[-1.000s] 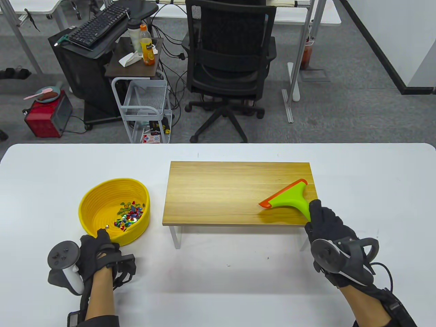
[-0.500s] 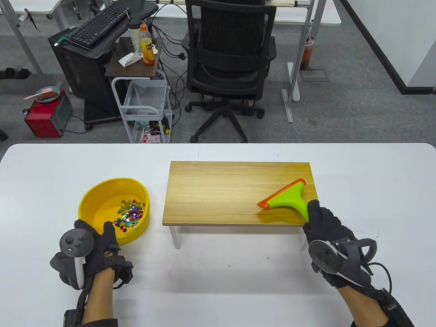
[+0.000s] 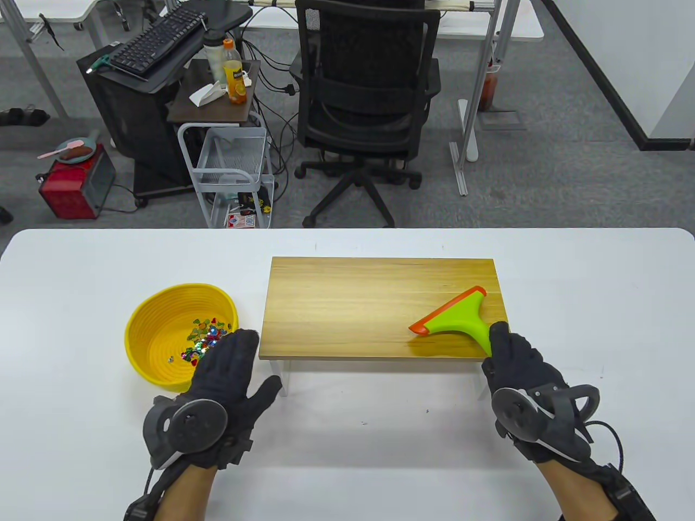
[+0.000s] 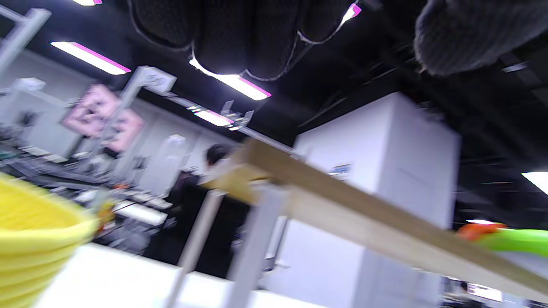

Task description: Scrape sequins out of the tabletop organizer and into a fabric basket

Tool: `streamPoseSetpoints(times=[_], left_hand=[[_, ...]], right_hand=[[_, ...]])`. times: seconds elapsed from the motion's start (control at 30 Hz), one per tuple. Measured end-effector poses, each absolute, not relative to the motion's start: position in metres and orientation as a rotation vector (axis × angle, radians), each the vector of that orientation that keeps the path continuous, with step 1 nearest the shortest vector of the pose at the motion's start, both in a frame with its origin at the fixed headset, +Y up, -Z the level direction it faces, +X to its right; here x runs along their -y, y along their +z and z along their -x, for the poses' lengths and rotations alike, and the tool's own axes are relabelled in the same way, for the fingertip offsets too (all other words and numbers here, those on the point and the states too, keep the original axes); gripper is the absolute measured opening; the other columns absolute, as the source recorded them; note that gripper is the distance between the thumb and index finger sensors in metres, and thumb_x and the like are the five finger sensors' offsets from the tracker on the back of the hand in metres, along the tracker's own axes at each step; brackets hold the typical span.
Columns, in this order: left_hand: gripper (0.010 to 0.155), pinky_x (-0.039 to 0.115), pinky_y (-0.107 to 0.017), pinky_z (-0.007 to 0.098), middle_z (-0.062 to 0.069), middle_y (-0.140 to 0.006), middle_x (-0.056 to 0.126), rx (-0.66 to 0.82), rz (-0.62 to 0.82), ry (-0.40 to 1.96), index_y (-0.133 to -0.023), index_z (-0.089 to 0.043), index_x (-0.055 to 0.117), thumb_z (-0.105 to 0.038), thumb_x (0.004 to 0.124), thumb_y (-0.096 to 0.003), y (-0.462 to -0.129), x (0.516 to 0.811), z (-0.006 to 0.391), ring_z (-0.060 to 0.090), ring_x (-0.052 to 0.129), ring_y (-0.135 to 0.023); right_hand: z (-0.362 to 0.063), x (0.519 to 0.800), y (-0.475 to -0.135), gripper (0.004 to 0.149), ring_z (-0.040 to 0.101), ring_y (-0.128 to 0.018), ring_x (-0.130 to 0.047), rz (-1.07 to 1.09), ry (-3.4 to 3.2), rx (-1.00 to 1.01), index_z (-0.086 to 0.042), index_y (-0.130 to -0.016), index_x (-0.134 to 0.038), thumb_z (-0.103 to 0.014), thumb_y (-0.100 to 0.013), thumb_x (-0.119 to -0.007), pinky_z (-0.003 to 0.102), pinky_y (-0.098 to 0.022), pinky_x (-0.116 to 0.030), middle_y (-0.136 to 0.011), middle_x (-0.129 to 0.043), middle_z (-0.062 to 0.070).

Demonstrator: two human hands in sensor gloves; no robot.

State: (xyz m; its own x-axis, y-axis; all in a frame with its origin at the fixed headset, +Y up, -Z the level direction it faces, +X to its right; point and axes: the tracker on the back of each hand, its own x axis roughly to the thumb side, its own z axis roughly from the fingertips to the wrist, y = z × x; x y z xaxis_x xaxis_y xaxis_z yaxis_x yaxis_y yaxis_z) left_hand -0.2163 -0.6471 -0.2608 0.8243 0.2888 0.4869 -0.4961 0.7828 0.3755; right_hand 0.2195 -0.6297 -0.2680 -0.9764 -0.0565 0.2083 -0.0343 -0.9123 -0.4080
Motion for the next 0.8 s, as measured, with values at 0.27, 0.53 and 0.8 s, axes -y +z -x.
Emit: streamPoseSetpoints(times=[0.27, 0.53, 0.8], left_hand=[[0.080, 0.066, -0.074, 0.053, 0.006, -0.106, 0.073, 0.732, -0.460, 0.416, -0.103, -0.025, 0.057, -0.069, 0.079, -0.0391, -0.242, 0.649, 0.159, 0.032, 0.079, -0.094], [0.076, 0.064, -0.075, 0.054, 0.006, -0.107, 0.072, 0.776, -0.359, 0.403, -0.103, -0.024, 0.058, -0.064, 0.080, -0.0417, -0.253, 0.686, 0.127, 0.032, 0.078, -0.095], [0.075, 0.062, -0.076, 0.054, 0.006, -0.107, 0.071, 0.776, -0.330, 0.380, -0.103, -0.024, 0.057, -0.063, 0.080, -0.0425, -0.260, 0.686, 0.117, 0.032, 0.077, -0.096]], right_hand=[[-0.218, 0.633, -0.266, 0.062, 0.035, -0.061, -0.095, 0.343, -3.054, -0.676, -0.004, -0.110, -0.049, -0.033, -0.060, -0.069, 0.039, -0.041, -0.087, -0.098, -0.072, 0.024], [-0.220, 0.636, -0.263, 0.062, 0.036, -0.062, -0.095, 0.331, -3.065, -0.676, -0.003, -0.110, -0.048, -0.033, -0.060, -0.069, 0.040, -0.043, -0.086, -0.099, -0.070, 0.024], [-0.230, 0.632, -0.264, 0.064, 0.038, -0.066, -0.092, 0.262, -3.108, -0.690, -0.002, -0.111, -0.043, -0.031, -0.060, -0.069, 0.042, -0.046, -0.085, -0.101, -0.066, 0.026]])
